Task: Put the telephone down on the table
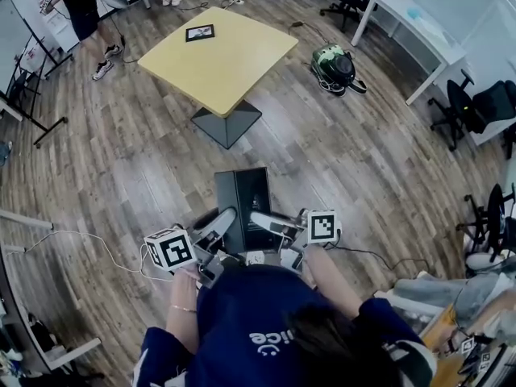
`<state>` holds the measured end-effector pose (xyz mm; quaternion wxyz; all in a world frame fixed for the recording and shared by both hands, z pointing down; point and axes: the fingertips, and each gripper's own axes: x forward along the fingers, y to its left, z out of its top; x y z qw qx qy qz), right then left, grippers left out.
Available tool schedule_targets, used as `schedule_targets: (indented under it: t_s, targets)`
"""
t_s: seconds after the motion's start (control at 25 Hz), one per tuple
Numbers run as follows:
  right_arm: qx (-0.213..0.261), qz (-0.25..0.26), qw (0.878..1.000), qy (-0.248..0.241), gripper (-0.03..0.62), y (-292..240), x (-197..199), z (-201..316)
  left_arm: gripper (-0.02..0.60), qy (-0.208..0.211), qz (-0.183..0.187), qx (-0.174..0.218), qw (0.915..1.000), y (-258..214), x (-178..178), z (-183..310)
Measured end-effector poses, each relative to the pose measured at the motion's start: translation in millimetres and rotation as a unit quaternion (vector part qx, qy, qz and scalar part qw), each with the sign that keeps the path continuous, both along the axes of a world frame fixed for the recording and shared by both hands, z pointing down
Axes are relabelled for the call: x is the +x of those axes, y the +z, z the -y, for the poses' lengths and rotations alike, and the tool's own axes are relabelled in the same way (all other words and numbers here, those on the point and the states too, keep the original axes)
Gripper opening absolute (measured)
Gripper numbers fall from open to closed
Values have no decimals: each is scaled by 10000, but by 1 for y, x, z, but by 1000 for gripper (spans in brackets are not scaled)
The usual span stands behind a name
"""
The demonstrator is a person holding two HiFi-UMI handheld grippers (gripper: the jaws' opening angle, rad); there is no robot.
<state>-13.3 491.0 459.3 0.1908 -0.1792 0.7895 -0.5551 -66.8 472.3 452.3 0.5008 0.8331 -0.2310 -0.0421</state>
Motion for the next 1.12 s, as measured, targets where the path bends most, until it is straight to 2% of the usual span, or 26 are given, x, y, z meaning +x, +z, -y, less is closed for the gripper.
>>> schedule_targets:
  t_s: [0.2, 0.56, 0.84, 1.12]
  targets:
    - [-9, -28, 10000, -23, 169, 3, 9, 10, 133, -120, 30, 20, 9999, 2, 7, 9]
    - [-58, 12, 10000, 31, 169, 11, 9, 40, 133, -81, 47, 15, 10000, 11, 9, 40]
    - [-125, -116, 9998, 111, 169, 17, 2, 99, 133, 18, 20, -76, 10000, 18, 2, 100]
    - [-186, -123, 9991, 357, 169, 19, -25, 174, 133, 284, 7, -92, 9996, 18, -24, 177]
